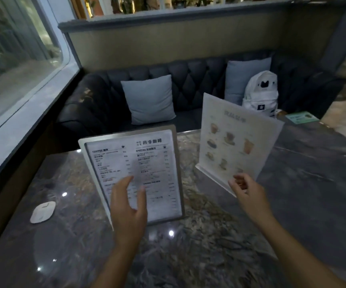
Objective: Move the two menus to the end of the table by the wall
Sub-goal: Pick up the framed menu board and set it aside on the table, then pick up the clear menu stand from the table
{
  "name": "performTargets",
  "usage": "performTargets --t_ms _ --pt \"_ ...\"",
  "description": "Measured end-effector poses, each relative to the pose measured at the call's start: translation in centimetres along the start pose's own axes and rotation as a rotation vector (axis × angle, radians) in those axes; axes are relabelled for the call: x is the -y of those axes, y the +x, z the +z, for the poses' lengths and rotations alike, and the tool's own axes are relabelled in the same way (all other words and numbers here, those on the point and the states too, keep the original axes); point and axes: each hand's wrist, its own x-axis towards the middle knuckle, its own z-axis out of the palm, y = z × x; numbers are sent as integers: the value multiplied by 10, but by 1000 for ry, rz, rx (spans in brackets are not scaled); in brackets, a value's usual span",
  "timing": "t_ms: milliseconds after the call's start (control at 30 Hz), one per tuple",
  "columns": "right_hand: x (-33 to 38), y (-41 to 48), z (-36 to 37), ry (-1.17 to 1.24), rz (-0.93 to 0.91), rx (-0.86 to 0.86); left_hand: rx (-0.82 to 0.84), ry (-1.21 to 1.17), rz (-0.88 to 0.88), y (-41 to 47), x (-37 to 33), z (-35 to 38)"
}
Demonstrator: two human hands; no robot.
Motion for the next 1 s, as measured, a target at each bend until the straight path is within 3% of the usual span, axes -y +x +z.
performTargets --t_ms 167,333,533,900,1000 --pt "-11 -3 -27 -330 -16 -88 282 222 273 -2 -33 37" --pt "-27 3 -41 -358 115 -130 391 301 408 -2 -47 68" --pt "-31 27 -49 -301 143 -140 381 313 417 12 -52 103" --pt "-44 62 -63 -266 -106 89 310 321 319 76 -96 166" --pt "-52 70 -71 -303 -211 99 277 323 406 93 -118 178"
